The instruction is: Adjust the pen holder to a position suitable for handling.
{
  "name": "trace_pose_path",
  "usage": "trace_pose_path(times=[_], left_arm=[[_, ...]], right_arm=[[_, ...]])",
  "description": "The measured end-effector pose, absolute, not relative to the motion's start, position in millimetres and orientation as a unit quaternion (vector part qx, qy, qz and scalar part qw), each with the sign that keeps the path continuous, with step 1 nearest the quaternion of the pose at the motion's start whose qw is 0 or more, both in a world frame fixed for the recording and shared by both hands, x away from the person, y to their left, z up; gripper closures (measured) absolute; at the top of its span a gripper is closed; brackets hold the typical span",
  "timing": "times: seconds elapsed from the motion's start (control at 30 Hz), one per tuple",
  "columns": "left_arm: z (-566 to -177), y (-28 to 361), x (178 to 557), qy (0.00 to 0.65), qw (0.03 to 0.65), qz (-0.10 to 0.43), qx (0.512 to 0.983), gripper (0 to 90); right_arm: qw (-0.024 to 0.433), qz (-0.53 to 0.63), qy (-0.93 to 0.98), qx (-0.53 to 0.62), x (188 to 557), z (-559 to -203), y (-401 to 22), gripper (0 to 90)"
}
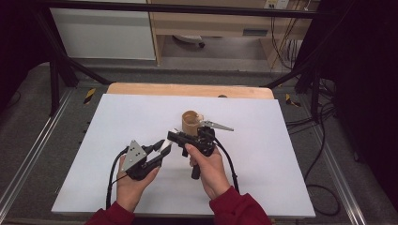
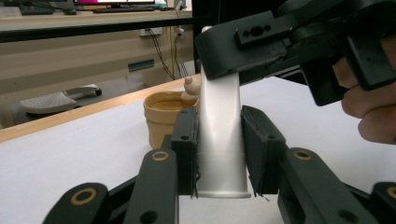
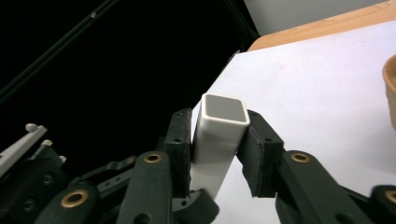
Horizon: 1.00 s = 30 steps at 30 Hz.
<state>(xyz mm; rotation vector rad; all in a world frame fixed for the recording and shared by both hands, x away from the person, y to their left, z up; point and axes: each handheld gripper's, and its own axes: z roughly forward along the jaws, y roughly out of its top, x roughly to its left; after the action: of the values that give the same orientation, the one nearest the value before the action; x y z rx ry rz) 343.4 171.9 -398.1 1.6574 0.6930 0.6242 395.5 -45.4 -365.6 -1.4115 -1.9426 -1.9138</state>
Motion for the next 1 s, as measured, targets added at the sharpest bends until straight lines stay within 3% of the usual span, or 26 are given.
trace_pose_path(times=[0.5,1.0], left_arm=[[-407.8,167.6,350.0,0.304,0.576,0.246,0.718,66.6],[-405.9,189.8,353.3,0.340,0.571,0.232,0.710,41.9]], right_arm=[[0.025,-0.616,-0.649,-0.446,396.3,-368.0,-47.1,70.8],[-0.057,-0.612,-0.645,-0.454,405.1,-357.6,-78.8,70.8]])
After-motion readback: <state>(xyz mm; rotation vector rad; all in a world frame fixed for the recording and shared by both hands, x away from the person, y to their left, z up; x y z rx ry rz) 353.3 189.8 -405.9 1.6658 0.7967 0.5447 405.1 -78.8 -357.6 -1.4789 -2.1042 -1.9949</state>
